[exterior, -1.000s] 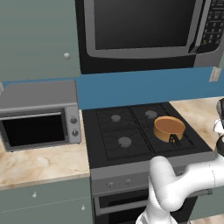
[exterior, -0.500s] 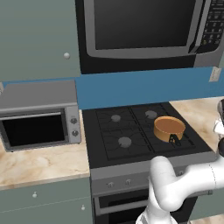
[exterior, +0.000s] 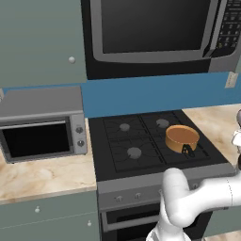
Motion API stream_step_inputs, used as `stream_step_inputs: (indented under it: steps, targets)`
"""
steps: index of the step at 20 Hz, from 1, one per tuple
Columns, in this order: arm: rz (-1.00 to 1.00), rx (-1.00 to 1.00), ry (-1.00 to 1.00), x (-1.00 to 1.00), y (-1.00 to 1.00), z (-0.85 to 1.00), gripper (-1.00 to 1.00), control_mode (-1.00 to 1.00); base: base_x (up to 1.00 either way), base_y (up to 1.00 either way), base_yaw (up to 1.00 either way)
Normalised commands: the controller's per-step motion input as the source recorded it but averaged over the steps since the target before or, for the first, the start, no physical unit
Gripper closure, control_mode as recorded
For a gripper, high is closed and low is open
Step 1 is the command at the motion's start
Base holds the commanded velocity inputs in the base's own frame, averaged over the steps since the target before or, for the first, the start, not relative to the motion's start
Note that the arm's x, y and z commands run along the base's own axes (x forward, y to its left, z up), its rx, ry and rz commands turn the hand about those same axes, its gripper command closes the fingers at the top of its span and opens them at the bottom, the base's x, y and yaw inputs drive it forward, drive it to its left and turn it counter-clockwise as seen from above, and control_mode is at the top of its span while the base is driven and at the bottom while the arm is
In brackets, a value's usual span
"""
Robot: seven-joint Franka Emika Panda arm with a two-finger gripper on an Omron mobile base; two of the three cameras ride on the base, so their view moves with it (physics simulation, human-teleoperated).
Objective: Pick up the sugar cube(s) and place them in the saucepan with hot chocolate.
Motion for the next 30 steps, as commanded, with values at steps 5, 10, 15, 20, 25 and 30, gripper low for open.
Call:
stream_step_inputs:
  steps: [5, 10, 15, 20, 25, 30]
  targets:
    - [0.0, 0.0, 0.0, 0.12, 0.0, 0.0, -1.0, -1.0, 0.0, 0.0, 0.0]
    - [0.0, 0.0, 0.0, 0.24, -0.01, 0.0, -1.0, -1.0, 0.0, 0.0, 0.0]
    - [0.0, 0.0, 0.0, 0.23, 0.0, -0.01, -1.0, -1.0, 0.0, 0.0, 0.0]
    - [0.0, 0.0, -0.01, 0.04, 0.0, -0.02, -1.0, -1.0, 0.0, 0.0, 0.0]
    - [0.0, 0.0, 0.0, 0.0, 0.0, -0.02, -1.0, -1.0, 0.0, 0.0, 0.0]
    - [0.0, 0.0, 0.0, 0.0, 0.0, -0.07, 1.0, -1.0, 0.0, 0.0, 0.0]
